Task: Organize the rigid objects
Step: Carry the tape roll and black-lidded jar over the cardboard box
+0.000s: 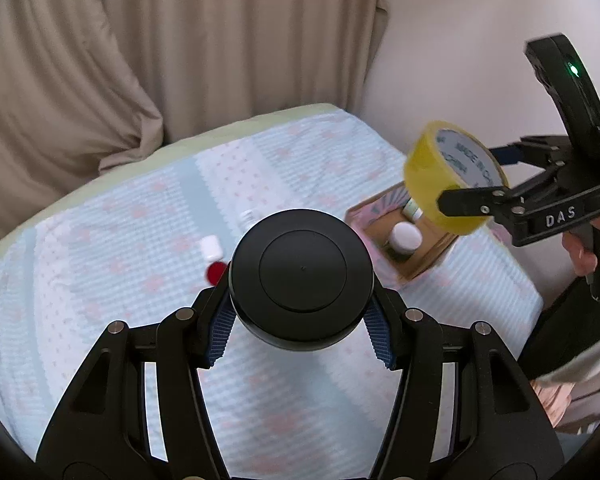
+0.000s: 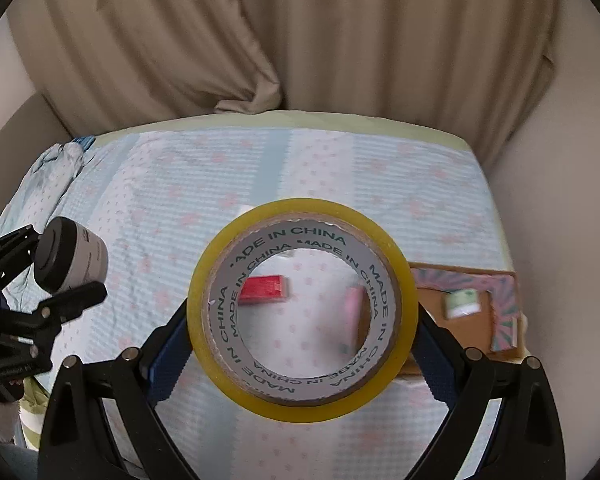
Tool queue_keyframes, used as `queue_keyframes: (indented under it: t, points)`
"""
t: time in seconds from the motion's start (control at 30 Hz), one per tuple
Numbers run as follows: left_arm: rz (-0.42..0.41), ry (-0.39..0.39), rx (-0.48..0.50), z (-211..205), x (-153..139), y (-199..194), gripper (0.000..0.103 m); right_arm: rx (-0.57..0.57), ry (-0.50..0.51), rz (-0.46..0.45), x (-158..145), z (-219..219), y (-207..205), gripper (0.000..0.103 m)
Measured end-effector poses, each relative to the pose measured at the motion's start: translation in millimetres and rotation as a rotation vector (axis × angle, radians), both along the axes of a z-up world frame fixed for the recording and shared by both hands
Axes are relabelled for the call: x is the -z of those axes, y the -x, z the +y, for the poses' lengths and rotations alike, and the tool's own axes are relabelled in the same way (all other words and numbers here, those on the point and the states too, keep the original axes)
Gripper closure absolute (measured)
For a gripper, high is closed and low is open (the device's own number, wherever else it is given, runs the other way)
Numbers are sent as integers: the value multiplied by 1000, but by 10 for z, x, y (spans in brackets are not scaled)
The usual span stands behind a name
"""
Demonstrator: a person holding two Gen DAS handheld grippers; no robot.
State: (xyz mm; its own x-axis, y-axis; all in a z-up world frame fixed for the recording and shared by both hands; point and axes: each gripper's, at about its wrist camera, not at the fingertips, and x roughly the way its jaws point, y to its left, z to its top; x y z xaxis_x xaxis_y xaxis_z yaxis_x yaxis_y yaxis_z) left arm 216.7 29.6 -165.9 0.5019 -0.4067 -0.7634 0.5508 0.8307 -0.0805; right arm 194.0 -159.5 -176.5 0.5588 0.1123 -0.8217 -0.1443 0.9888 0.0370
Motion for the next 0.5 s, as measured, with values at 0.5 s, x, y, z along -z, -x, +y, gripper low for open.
queue_keyframes:
  t: [0.5]
  points:
    - [126,28,-133,-1872,323,-33,50,49,0,80,260,-2056,-86,7]
